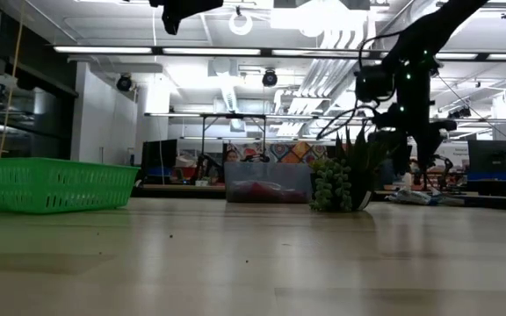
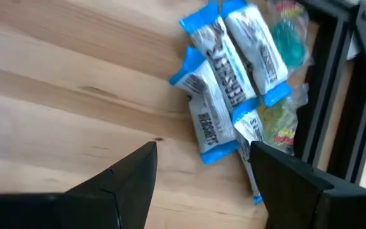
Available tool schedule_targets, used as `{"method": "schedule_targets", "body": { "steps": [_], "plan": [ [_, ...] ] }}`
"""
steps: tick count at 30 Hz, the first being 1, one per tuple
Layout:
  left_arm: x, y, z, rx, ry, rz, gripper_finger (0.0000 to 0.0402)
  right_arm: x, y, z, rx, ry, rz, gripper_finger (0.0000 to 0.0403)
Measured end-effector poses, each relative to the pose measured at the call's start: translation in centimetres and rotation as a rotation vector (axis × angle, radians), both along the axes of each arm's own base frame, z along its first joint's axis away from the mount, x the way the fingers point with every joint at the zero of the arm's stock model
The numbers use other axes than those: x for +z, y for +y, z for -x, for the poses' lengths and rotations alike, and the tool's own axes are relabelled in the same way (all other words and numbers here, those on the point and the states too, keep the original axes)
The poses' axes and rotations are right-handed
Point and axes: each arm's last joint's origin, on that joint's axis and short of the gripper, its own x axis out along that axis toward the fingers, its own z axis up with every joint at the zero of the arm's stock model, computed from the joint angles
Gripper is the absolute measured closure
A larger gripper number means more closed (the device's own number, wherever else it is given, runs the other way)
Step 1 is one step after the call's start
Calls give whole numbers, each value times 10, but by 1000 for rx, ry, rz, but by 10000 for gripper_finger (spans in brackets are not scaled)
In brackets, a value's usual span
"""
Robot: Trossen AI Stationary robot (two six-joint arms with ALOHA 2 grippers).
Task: Sort candy
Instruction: Put the white candy into the green bin
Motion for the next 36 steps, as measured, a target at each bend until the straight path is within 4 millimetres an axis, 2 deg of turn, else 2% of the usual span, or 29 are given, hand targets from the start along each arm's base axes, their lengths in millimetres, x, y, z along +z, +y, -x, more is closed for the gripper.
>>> {"method": "schedule_targets", "body": {
  "steps": [15, 21, 23, 25, 30, 31, 33, 36],
  "plan": [
    [0, 0, 0, 5, -5, 46, 238, -51, -30, -2, -4, 100, -115, 155],
    [0, 0, 0, 5, -5, 46, 238, -58, -33, -3, 18, 130, -121, 162],
    [0, 0, 0, 5, -5, 54, 238, -58, -32, -5, 55, 136, -120, 184],
    [0, 0, 0, 5, -5, 54, 238, -56, -30, -6, 101, 142, -121, 225],
    [0, 0, 0, 5, -5, 54, 238, -45, -22, -7, 158, 132, -119, 375],
    [0, 0, 0, 5, -5, 54, 238, -40, -20, -8, 173, 114, -111, 386],
    [0, 0, 0, 5, -4, 54, 238, -26, -15, -9, 188, 72, -75, 379],
    [0, 0, 0, 5, -4, 54, 238, 3, -7, -9, 204, -12, 10, 381]
  ]
}}
